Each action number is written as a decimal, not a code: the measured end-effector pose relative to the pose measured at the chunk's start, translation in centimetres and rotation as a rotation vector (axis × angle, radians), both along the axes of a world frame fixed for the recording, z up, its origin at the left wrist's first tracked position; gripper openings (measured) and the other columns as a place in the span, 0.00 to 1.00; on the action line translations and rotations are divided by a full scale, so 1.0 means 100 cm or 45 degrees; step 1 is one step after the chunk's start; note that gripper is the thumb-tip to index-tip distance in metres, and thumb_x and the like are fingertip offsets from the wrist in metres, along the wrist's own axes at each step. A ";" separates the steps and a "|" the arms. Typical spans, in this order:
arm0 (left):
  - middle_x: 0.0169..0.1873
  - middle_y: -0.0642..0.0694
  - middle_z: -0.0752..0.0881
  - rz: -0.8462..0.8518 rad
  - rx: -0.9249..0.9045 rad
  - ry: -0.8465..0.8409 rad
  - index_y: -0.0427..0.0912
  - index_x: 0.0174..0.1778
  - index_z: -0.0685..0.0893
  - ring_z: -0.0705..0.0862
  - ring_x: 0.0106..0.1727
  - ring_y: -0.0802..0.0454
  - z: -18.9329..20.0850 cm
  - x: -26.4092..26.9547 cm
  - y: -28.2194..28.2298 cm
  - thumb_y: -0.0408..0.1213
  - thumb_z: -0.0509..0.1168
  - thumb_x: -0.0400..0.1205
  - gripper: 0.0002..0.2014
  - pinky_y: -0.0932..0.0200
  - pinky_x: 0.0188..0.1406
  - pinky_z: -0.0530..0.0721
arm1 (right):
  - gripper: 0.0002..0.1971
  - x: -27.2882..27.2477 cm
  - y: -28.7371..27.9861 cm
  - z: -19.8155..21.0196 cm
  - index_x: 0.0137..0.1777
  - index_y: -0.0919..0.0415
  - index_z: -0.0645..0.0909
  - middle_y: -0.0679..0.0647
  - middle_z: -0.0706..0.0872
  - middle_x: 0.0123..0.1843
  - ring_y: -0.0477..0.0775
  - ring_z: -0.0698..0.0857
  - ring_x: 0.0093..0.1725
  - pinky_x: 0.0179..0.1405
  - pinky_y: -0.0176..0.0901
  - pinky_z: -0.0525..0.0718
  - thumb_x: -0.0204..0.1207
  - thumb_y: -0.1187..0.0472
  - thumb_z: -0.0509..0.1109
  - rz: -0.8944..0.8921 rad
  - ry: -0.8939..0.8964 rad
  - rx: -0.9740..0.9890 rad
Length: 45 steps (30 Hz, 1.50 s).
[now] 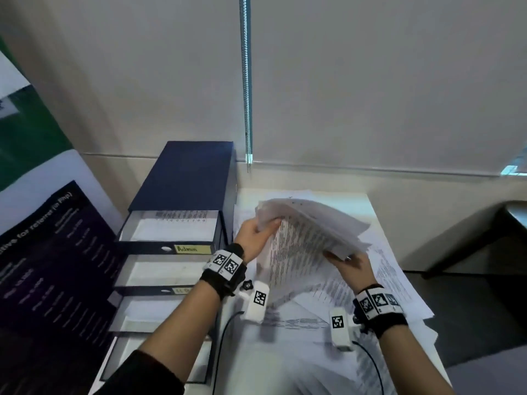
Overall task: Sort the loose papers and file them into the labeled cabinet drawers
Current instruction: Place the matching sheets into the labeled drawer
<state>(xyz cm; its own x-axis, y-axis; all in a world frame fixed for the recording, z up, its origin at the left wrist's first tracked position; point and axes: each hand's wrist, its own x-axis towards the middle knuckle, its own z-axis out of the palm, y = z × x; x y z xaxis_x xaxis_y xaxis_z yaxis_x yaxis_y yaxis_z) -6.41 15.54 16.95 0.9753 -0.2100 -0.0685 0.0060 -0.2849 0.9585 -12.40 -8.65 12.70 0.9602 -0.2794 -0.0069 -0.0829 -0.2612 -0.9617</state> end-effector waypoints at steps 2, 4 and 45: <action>0.30 0.52 0.83 0.046 -0.075 -0.094 0.39 0.42 0.86 0.78 0.28 0.56 0.030 -0.001 0.025 0.56 0.67 0.80 0.21 0.63 0.31 0.78 | 0.07 0.001 0.018 0.019 0.49 0.61 0.85 0.46 0.90 0.40 0.40 0.88 0.39 0.35 0.27 0.83 0.73 0.63 0.78 0.051 -0.036 0.061; 0.43 0.50 0.90 0.112 -0.151 -0.168 0.38 0.52 0.87 0.88 0.41 0.55 0.051 0.001 0.054 0.58 0.70 0.77 0.24 0.59 0.45 0.85 | 0.09 0.002 0.039 0.034 0.53 0.60 0.84 0.51 0.90 0.45 0.46 0.89 0.44 0.39 0.34 0.87 0.77 0.58 0.74 0.152 -0.062 0.023; 0.28 0.44 0.75 0.607 -0.629 0.195 0.33 0.50 0.83 0.64 0.17 0.58 0.047 -0.069 0.305 0.27 0.58 0.79 0.09 0.70 0.10 0.56 | 0.19 -0.021 0.255 0.093 0.73 0.63 0.78 0.52 0.86 0.38 0.41 0.82 0.24 0.21 0.26 0.81 0.82 0.71 0.63 0.954 0.693 0.838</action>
<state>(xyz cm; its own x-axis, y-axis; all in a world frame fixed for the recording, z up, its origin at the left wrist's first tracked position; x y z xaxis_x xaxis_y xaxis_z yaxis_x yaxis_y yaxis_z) -13.27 46.00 21.66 0.9557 0.1960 -0.2194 0.1675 0.2508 0.9534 -14.55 16.86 21.98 0.7088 0.5760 -0.4072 -0.5671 0.1222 -0.8145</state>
